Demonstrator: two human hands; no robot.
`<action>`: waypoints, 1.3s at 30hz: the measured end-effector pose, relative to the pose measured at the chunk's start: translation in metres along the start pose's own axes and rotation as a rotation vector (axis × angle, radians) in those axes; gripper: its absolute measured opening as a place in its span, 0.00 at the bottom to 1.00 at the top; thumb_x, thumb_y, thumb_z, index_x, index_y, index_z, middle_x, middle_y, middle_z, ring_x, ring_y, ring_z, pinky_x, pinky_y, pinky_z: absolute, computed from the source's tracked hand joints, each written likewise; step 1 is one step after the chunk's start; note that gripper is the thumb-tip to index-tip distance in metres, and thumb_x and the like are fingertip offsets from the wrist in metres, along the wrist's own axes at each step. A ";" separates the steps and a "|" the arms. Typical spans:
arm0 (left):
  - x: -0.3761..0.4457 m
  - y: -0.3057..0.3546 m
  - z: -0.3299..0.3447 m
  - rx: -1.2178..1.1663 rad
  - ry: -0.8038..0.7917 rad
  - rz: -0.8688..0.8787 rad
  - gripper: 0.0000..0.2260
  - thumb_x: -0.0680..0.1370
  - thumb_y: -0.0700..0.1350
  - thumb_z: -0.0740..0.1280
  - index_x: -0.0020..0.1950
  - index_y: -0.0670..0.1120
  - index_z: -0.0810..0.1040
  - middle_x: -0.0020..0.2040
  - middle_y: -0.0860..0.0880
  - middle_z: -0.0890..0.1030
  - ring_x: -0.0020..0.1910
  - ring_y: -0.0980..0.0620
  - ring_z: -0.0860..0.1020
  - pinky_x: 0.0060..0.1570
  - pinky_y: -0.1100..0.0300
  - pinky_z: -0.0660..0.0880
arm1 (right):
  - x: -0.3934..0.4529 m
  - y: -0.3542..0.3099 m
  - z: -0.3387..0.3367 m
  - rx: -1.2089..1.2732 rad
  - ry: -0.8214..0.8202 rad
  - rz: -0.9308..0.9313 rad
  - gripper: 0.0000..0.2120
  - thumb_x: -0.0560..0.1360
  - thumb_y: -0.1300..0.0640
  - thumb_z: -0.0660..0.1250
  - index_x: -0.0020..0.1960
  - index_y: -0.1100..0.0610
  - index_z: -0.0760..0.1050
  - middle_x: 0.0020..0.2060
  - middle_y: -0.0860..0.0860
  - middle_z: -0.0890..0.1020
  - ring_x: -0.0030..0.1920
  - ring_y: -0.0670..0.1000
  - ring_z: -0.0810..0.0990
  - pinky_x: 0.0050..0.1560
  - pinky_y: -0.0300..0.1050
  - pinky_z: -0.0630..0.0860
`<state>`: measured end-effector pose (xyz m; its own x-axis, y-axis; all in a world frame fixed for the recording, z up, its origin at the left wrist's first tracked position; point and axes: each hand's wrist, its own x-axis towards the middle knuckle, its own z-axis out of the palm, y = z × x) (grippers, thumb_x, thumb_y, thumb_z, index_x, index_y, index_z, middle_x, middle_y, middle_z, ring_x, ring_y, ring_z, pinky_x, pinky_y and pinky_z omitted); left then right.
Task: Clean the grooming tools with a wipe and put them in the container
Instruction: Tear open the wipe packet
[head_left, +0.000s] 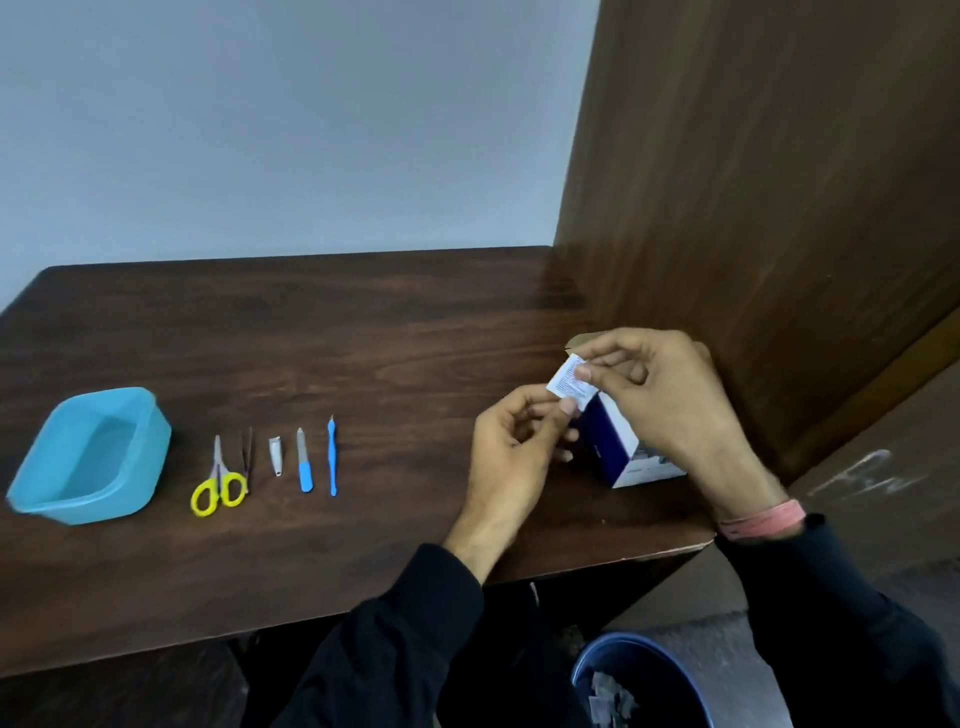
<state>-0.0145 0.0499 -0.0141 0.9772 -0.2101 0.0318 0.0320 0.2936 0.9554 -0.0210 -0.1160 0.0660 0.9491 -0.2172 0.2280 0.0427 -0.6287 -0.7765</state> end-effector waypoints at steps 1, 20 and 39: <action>-0.003 0.002 -0.012 0.005 0.033 0.000 0.03 0.86 0.41 0.73 0.56 0.45 0.87 0.47 0.49 0.89 0.43 0.53 0.85 0.40 0.59 0.84 | -0.001 0.000 0.014 0.076 -0.010 -0.020 0.07 0.78 0.56 0.82 0.53 0.45 0.90 0.45 0.43 0.90 0.43 0.48 0.87 0.49 0.49 0.86; -0.040 0.000 -0.128 0.256 0.168 -0.037 0.06 0.85 0.39 0.74 0.59 0.49 0.86 0.49 0.47 0.89 0.38 0.49 0.86 0.33 0.55 0.85 | -0.066 0.012 0.161 0.371 0.003 -0.080 0.10 0.80 0.59 0.80 0.58 0.48 0.87 0.47 0.42 0.90 0.37 0.50 0.82 0.40 0.45 0.79; -0.041 -0.010 -0.138 0.361 0.151 0.047 0.10 0.89 0.38 0.67 0.64 0.51 0.84 0.57 0.49 0.84 0.34 0.49 0.83 0.33 0.52 0.85 | -0.067 0.026 0.159 0.665 -0.174 -0.009 0.05 0.77 0.57 0.79 0.52 0.57 0.91 0.44 0.50 0.91 0.38 0.41 0.83 0.38 0.32 0.75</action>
<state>-0.0260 0.1841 -0.0653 0.9966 -0.0563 0.0604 -0.0635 -0.0533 0.9966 -0.0335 0.0010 -0.0631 0.9817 -0.0564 0.1820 0.1808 -0.0255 -0.9832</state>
